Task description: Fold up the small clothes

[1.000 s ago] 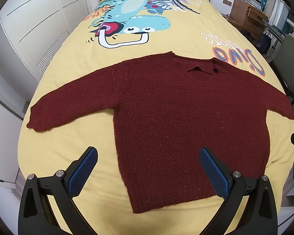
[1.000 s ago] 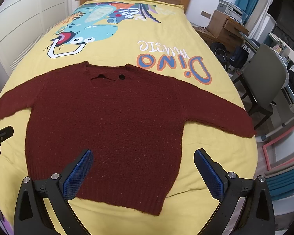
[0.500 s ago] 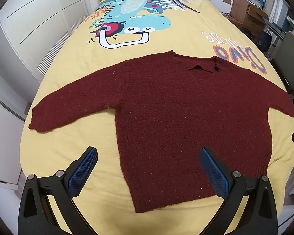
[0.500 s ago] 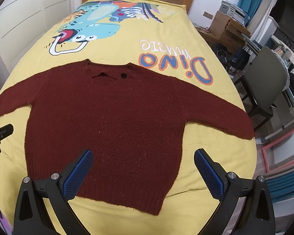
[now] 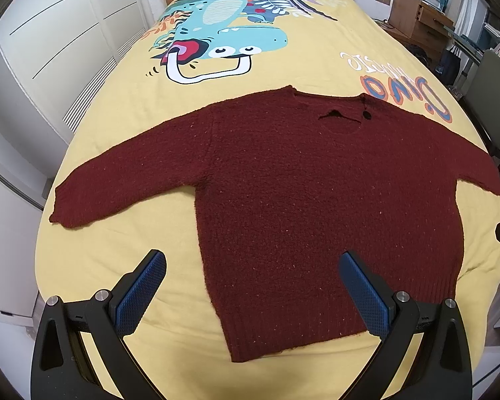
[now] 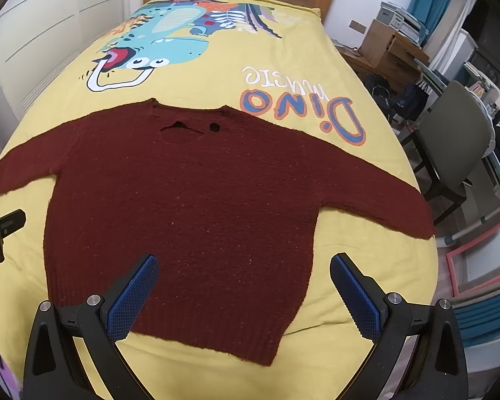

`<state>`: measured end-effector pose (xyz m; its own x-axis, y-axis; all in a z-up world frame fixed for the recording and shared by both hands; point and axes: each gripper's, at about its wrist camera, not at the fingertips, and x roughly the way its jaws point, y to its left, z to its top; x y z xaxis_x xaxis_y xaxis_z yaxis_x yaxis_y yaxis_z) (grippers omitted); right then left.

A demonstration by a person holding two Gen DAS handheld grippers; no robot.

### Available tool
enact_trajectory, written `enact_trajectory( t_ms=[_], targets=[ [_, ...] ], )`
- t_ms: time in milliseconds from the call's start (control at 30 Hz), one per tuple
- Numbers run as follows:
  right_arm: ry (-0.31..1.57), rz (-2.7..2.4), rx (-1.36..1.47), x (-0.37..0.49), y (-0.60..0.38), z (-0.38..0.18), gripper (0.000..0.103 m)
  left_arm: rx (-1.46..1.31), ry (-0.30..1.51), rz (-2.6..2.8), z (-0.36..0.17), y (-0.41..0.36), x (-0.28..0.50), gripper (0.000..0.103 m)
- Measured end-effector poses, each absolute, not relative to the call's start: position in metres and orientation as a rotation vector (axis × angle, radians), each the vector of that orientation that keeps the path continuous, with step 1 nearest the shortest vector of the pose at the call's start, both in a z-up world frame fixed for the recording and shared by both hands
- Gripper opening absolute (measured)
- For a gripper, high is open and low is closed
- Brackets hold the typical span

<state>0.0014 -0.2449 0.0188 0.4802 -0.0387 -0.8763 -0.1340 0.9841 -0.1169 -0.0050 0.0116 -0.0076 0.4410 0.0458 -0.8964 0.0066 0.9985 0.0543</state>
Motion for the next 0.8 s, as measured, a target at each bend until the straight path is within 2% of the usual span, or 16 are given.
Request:
enact_trajectory(
  t_ms=[500,800],
  targets=[
    [1.065,0.068,-0.103,0.020,-0.267,0.007,0.102,0.089,1.096,-0.026,-0.011,0.003,0.019,0.102],
    [1.016,-0.061,0.061,0.082,-0.379,-0.016,0.102,0.074,1.103,-0.043,-0.016,0.004,0.069,0.102]
  ],
)
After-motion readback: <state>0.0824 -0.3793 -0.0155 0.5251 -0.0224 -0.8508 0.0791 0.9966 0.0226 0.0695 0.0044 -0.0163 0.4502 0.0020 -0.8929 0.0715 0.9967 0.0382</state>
